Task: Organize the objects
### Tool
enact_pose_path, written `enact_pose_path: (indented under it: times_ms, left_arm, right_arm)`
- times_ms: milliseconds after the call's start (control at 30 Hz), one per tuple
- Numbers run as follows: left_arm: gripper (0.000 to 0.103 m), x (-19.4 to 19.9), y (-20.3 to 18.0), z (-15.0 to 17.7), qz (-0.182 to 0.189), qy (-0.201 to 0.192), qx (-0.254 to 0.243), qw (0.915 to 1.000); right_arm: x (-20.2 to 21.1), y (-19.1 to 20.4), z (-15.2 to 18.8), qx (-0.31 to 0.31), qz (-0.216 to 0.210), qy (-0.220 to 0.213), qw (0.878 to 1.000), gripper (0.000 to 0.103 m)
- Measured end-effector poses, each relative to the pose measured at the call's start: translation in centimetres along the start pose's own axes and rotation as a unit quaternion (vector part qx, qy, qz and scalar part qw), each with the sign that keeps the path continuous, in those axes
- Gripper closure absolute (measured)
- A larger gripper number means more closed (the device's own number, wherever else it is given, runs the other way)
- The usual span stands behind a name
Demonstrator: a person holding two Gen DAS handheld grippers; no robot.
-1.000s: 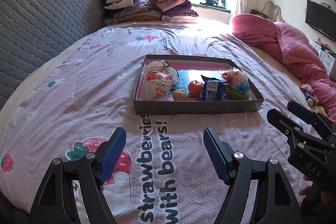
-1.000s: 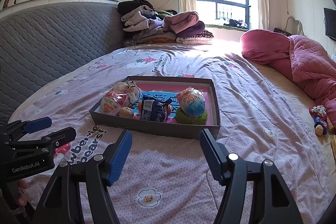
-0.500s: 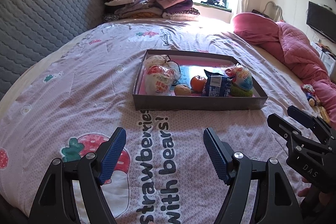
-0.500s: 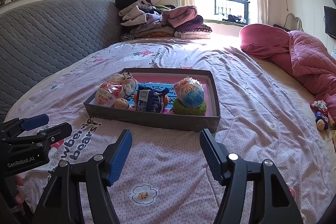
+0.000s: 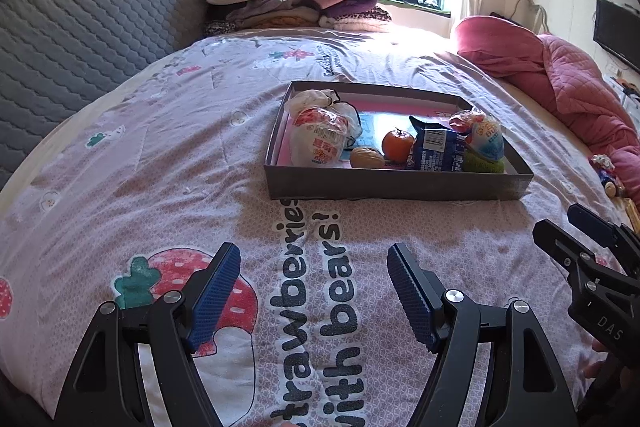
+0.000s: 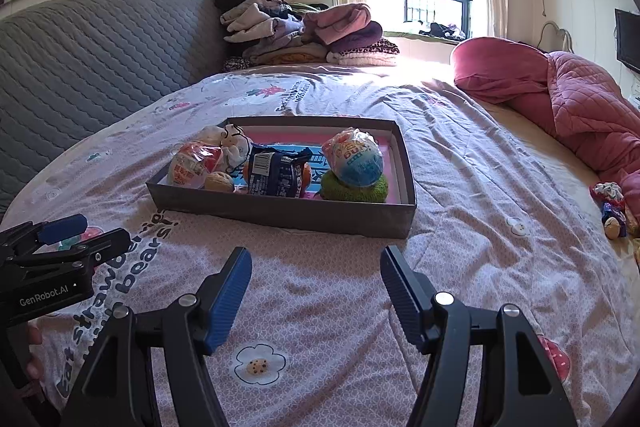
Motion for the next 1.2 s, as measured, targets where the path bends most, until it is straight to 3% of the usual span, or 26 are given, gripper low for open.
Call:
enact_pose_path:
  times_ms: [400, 1200]
  left_arm:
    - [0.026, -0.5, -0.6, 0.6, 0.02, 0.003, -0.008, 0.9998]
    - [0.026, -1.2, -0.6, 1.1, 0.014, 0.014, -0.009, 0.9998]
  right_arm:
    - [-0.8, 0.0, 1.2, -0.004, -0.002, 0.013, 1.0, 0.037]
    - [-0.9, 0.3, 1.4, -0.003, -0.007, 0.015, 1.0, 0.037]
Point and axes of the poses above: each gripper's, at about its wrist camera, not at the fingertips, and x roughly against the way its jaws point, y to its left, z to its underside, the point moved 8 cm from there along -x, roughly the way its jaws point, and after that the axes turned 12 degrees about x, right-handed, at the moved point
